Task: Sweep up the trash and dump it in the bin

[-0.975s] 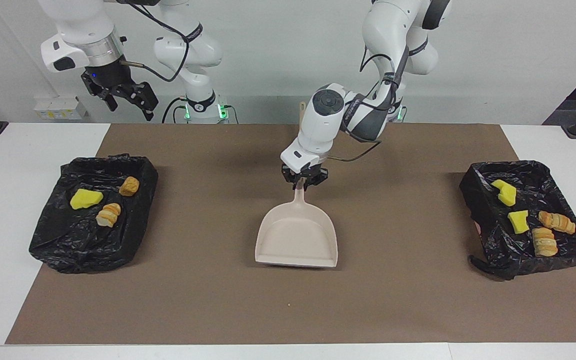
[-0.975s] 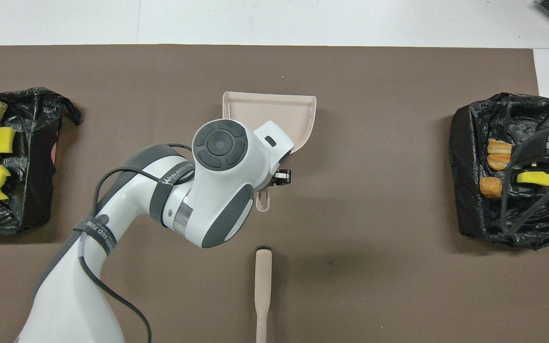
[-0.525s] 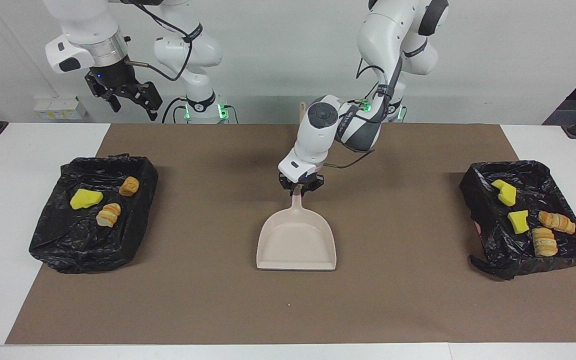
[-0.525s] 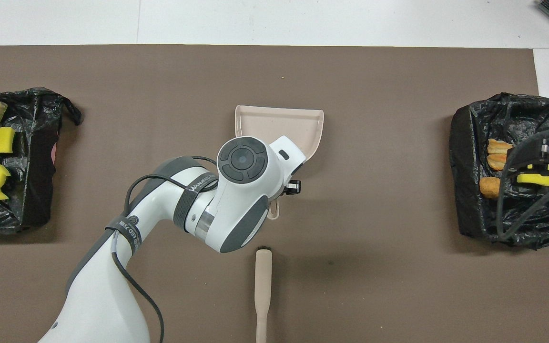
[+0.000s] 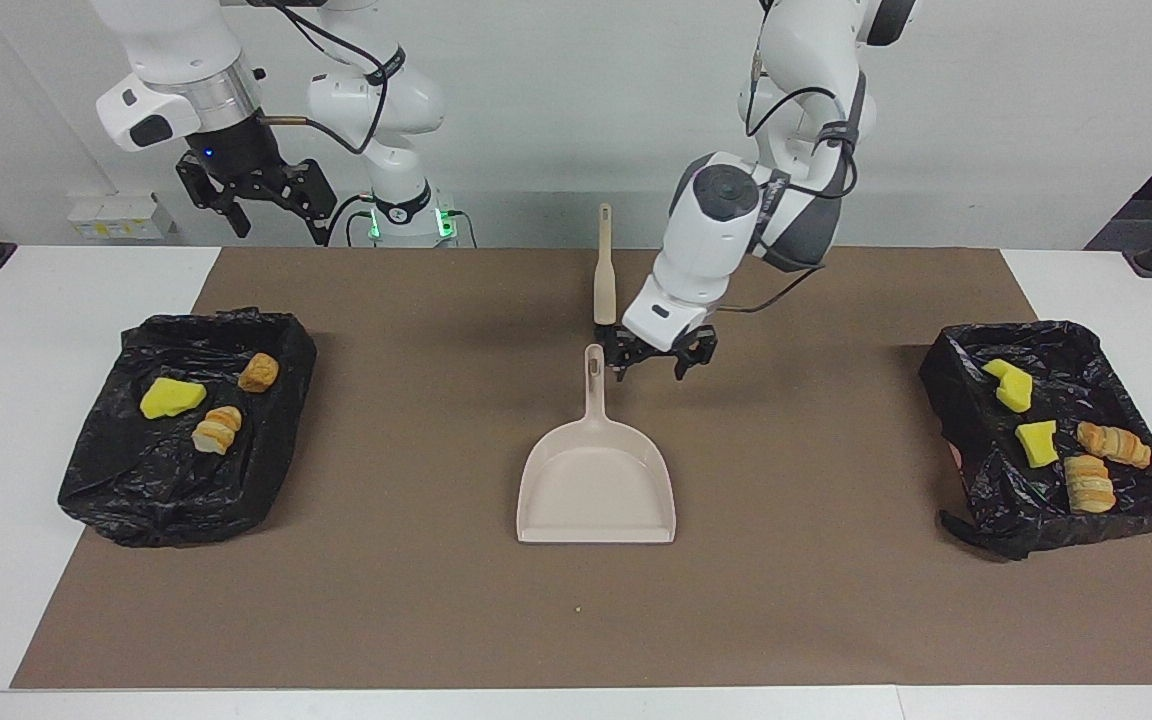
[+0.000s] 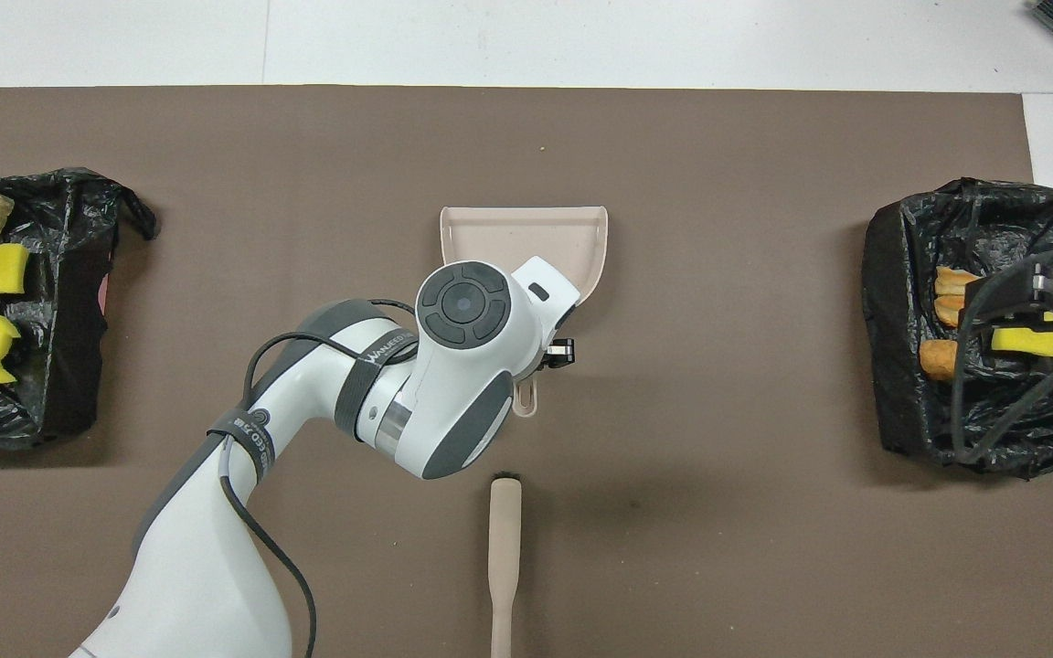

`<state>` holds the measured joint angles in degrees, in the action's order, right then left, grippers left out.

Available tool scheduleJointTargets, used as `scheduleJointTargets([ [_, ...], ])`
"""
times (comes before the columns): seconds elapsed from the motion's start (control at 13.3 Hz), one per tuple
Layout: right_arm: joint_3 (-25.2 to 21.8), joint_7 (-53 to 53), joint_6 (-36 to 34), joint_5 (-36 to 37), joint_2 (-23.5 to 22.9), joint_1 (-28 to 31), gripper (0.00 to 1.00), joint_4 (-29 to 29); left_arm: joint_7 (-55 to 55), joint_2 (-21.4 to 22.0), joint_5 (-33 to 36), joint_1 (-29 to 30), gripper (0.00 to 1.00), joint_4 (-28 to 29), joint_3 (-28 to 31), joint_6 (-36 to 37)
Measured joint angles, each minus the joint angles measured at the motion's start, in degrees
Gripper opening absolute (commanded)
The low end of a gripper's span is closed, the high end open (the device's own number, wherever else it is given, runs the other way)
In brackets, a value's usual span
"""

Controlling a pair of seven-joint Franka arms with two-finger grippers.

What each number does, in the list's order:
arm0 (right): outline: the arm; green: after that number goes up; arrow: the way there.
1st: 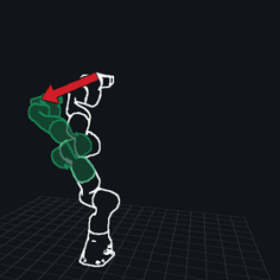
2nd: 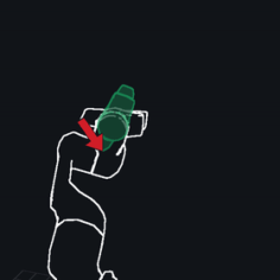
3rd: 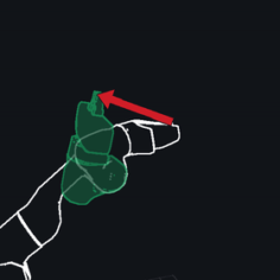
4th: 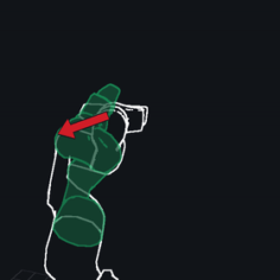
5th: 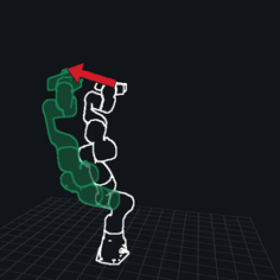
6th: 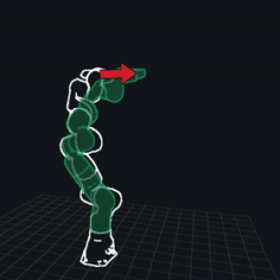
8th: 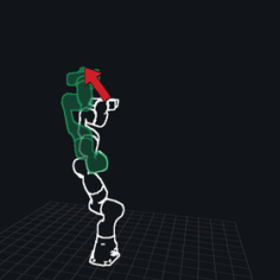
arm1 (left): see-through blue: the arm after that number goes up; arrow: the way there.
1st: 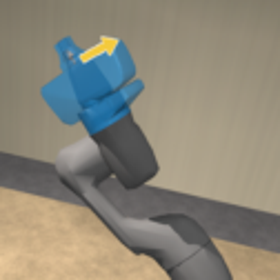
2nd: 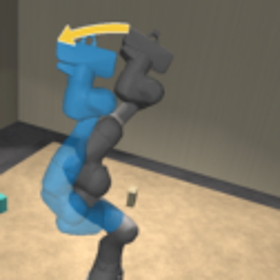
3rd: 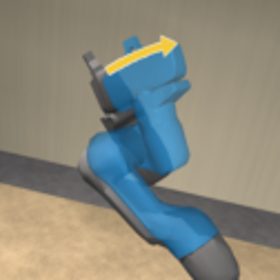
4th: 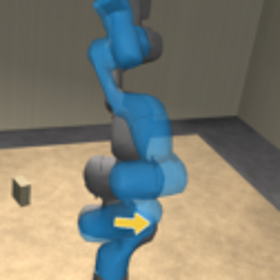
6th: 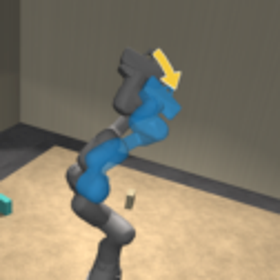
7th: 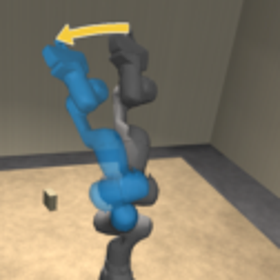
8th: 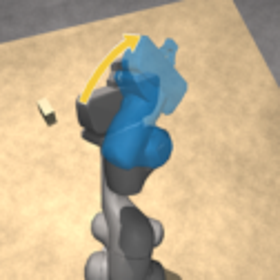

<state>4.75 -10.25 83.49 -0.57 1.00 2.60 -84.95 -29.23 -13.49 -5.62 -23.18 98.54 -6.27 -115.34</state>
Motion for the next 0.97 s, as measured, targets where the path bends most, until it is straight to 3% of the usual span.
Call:
scheduleJointTargets([
  [0.3,-0.01,0.01,0.02,-0.02,0.0,0.0,1.0,-0.01,13.69,3.37,0.0,11.96,1.0,0.27,0.29,8.03],
  [0.6,-0.02,0.01,0.02,-0.02,0.0,0.01,1.0,-0.04,27.31,4.3,0.14,21.48,1.0,0.42,0.37,11.0],
  [0.97,-0.02,0.01,0.02,-0.02,0.0,0.01,1.0,-0.14,32.85,9.28,4.26,25.37,1.0,-2.15,0.31,15.99],
])
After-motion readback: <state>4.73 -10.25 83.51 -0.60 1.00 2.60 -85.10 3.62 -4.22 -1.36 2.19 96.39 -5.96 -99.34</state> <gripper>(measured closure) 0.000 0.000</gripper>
